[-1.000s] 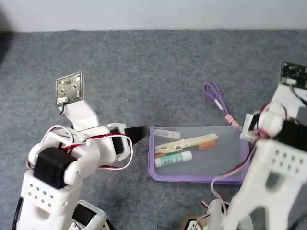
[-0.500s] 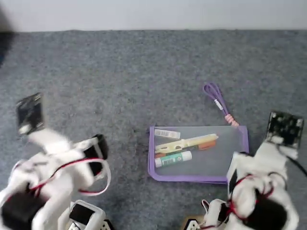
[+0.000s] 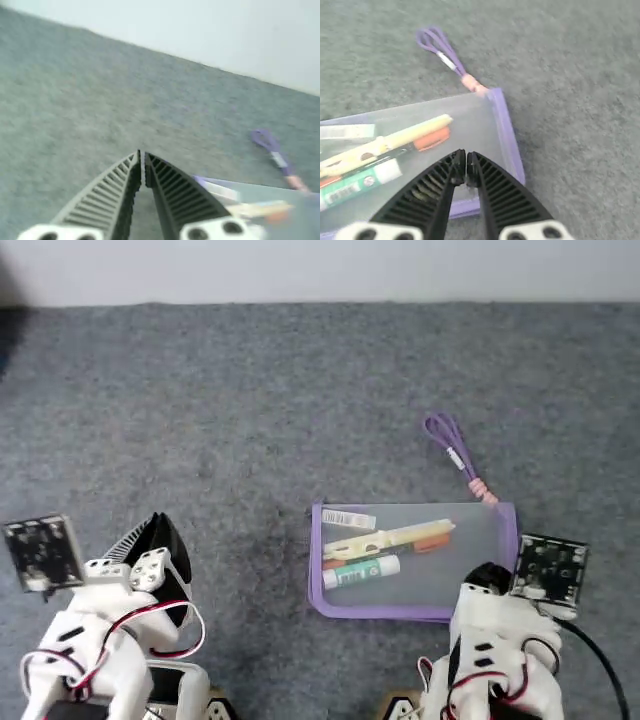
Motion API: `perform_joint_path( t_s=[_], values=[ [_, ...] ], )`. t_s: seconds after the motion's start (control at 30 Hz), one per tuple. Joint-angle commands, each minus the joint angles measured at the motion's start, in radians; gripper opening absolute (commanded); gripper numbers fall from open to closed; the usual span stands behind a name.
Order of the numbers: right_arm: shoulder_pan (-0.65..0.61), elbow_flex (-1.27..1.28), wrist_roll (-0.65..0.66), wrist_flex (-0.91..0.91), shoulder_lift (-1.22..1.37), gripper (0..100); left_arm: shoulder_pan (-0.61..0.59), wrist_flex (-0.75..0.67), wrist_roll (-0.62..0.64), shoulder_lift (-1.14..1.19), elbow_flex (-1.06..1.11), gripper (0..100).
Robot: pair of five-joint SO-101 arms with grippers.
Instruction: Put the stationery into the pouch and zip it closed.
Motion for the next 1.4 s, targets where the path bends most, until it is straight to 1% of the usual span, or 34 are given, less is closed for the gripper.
perform_joint_path(
  t_s=[0.0,0.1,0.3,0.43,0.6,0.77,0.9,1.1,1.37],
  values=[
    [-0.085,0.025,-0.014,-0.030,-0.002,0.8,-0.040,-0.084,-0.092,-0.138,0.128,1],
    [-0.099,0.104,-0.014,-0.074,-0.005,0.8,-0.046,-0.118,-0.135,-0.236,0.255,2],
    [-0.102,0.305,-0.014,-0.153,-0.005,0.8,-0.058,-0.146,-0.140,-0.213,0.414,2],
    [-0.102,0.413,-0.014,-0.193,-0.005,0.8,-0.058,-0.172,-0.144,-0.213,0.561,2],
    [-0.102,0.503,-0.014,-0.213,-0.005,0.8,-0.058,-0.226,-0.146,-0.213,0.673,2],
    [-0.104,0.589,-0.006,-0.236,-0.005,0.8,-0.058,-0.230,-0.146,-0.213,0.783,2],
    [-0.101,0.646,-0.006,-0.254,-0.005,0.8,-0.063,-0.285,-0.146,-0.213,0.800,2],
    [-0.096,0.663,-0.011,-0.265,-0.005,0.8,-0.066,-0.285,-0.146,-0.213,0.811,2],
    [-0.096,0.663,-0.011,-0.265,-0.005,0.8,-0.066,-0.178,-0.141,-0.212,0.819,2]
  ],
)
